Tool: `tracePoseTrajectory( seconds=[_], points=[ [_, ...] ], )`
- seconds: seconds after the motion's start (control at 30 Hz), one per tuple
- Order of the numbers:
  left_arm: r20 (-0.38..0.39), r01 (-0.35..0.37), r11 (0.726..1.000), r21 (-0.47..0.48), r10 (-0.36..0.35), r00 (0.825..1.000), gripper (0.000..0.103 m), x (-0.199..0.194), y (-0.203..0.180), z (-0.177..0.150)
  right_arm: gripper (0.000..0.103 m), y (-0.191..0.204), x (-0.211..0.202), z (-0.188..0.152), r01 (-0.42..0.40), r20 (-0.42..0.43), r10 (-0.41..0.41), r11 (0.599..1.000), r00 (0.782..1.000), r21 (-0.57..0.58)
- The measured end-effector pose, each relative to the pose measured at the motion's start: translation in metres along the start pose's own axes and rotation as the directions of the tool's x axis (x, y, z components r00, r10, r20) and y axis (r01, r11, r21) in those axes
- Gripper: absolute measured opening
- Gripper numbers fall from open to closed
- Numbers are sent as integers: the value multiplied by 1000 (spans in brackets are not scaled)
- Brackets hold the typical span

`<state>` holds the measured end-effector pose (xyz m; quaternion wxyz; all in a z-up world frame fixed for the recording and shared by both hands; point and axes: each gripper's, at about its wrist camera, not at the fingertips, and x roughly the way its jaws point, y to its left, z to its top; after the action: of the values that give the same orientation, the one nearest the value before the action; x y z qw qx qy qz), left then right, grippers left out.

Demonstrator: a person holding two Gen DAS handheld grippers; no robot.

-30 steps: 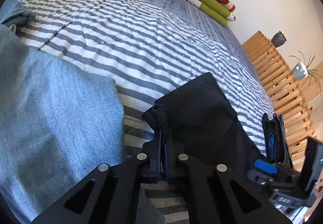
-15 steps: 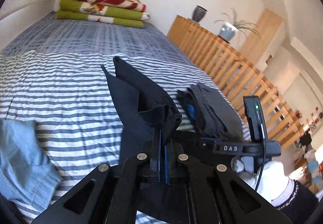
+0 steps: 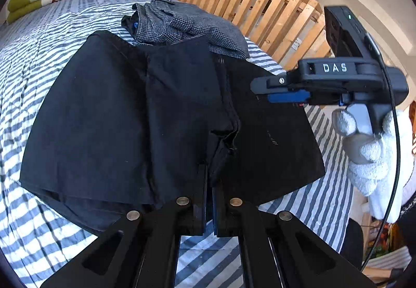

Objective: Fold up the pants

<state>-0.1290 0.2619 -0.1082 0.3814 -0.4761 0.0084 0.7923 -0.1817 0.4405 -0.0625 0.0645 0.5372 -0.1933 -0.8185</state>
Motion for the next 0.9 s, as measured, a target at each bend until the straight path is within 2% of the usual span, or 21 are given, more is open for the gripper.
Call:
tracePoseTrajectory(
  seconds=[0.2,0.3,0.4,0.47,0.53,0.57,0.6,0.67,0.7,0.73,0.8,0.9],
  points=[
    [25,-3,999,-34,4,1000,1,-4,-15,0,53,-22,11,-11,-129,-25,131,989,991,69],
    [23,20,999,-36,-19,1000,1,2,-20,4,53,-23,18,-8,-115,-41,118,991,992,72],
    [17,43,999,9,-44,999,1,11,-41,1,53,-30,31,-7,-163,-81,174,978,981,127],
    [12,37,999,35,-37,999,1,16,-54,1,53,-35,35,-9,-155,-82,168,977,982,143],
    [-6,42,998,38,-42,999,2,31,-63,1,30,-39,32,-9,-115,-54,123,985,991,128],
    [-30,47,998,51,-45,999,2,40,-67,1,15,-39,28,-7,-71,-38,75,993,996,98],
    [-61,48,997,65,-44,997,6,49,-68,0,12,-40,23,-5,-39,-8,39,997,999,60],
    [-128,60,997,58,-52,990,20,57,-68,-2,12,-44,17,-2,33,38,-33,999,999,3],
    [-133,79,995,67,-70,989,25,54,-68,-5,13,-49,15,-1,57,39,-57,998,998,-5],
    [-125,87,992,90,-75,989,25,48,-69,-8,16,-58,12,1,54,28,-54,999,998,6],
    [-110,86,988,127,-73,991,25,38,-70,-11,34,-76,3,2,-3,25,1,998,1000,57],
    [-87,72,990,124,-61,994,25,32,-67,-10,35,-96,-8,2,-30,63,23,994,998,103]
  ],
)
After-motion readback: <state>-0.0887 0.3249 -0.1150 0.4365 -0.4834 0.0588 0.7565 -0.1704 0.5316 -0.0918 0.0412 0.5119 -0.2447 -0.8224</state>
